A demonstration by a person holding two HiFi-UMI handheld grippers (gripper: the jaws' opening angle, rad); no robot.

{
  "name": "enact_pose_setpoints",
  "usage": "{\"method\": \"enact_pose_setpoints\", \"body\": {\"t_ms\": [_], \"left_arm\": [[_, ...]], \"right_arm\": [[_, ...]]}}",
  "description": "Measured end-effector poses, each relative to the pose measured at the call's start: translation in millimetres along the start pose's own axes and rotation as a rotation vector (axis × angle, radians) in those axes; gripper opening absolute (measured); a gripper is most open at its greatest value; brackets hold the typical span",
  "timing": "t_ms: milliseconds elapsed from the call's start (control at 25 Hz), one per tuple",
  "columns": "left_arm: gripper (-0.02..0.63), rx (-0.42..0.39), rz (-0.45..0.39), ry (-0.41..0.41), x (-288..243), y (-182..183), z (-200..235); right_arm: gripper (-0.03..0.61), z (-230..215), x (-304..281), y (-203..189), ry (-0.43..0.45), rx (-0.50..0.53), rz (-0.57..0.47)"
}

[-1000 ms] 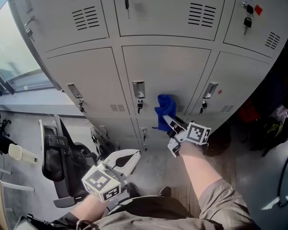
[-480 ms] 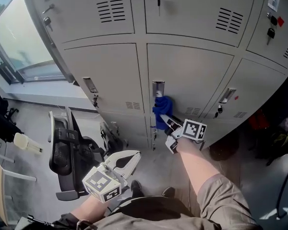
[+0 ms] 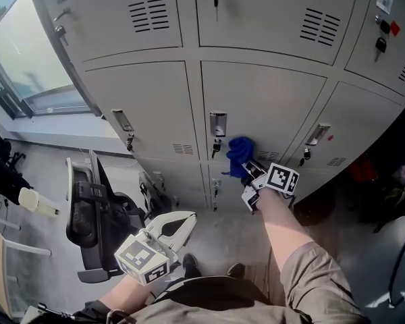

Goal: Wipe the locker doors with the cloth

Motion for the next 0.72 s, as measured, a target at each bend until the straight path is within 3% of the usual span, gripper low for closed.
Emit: {"method": "enact_pose_setpoints", "body": {"t_ms": [720], "left_arm": [[-0.002,-0.059,0.023,-0.127,-45.2,10.8,-35.3]], "right_arm": [[0.055,-33.5,106.4,44.9,-0.113,-0.016,-0.168]]}}
Point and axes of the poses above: the fingertips, and each gripper's own axes: x backward along the fingers, z to its left, y out of its top, the point moved 6 cm from there along x, backward along the fingers, and after that the axes turned 4 degrees about z, right-handed, at the moved point
